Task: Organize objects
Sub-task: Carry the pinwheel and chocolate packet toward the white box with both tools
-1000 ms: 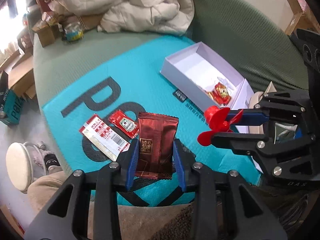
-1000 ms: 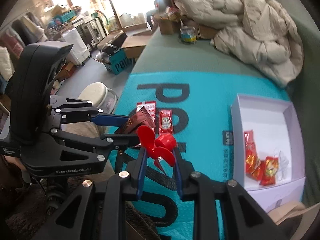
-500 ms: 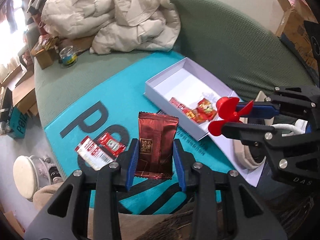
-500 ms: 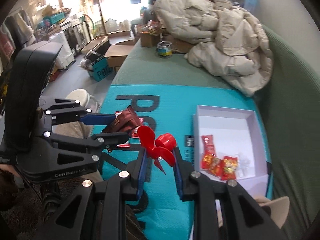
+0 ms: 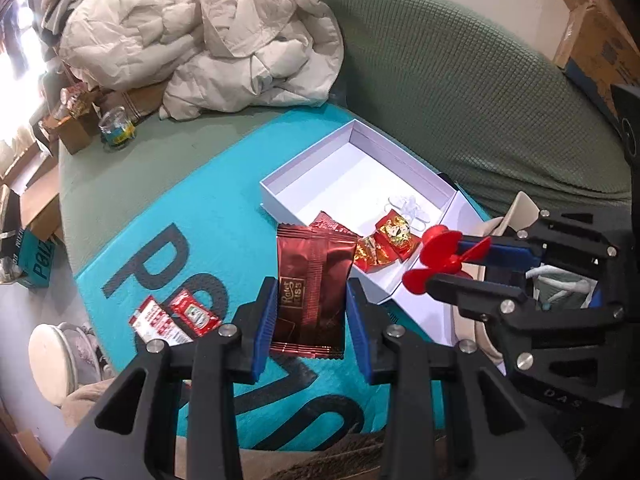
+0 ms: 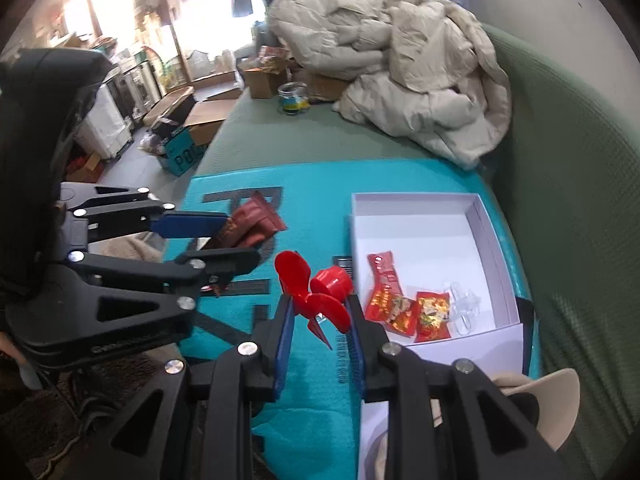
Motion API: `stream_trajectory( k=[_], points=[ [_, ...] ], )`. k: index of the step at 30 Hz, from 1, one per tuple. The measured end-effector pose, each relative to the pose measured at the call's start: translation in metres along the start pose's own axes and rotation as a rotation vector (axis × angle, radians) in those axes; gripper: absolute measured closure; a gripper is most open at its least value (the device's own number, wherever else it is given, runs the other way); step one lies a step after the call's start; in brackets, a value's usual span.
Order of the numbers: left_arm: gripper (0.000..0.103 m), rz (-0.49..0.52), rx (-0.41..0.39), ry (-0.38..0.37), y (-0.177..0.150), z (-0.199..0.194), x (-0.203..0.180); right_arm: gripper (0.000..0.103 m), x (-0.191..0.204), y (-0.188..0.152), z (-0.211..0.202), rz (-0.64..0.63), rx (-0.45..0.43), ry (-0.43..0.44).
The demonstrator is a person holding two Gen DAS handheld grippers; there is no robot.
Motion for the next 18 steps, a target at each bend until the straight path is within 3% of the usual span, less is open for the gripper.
stream_trajectory(
  k=[5,12,18],
  points=[
    [0.071,0.009,0.016,-0.039,0.018,0.021,-0.013,0.078,-0.028,0.004,0.005,0.051,-0.030,-0.020],
    [0.071,0.063,0.057,-0.031,0.039,0.060,-0.034,0.078,-0.067,0.005,0.018,0.124,-0.055,-0.031],
    [0.071,0.067,0.112,-0.053,0.052,0.096,-0.041,0.078,-0.096,0.002,0.040,0.171,-0.038,-0.015]
  ],
)
Point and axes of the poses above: each gripper's, at about its wrist camera, not at the fingertips, and z roughly the way its jaws point, x to its left, y to its top, the point moved 8 cm from there along z, roughly the way its jaws point, and after that the axes turned 6 degrees about x, right-handed, at the moved point
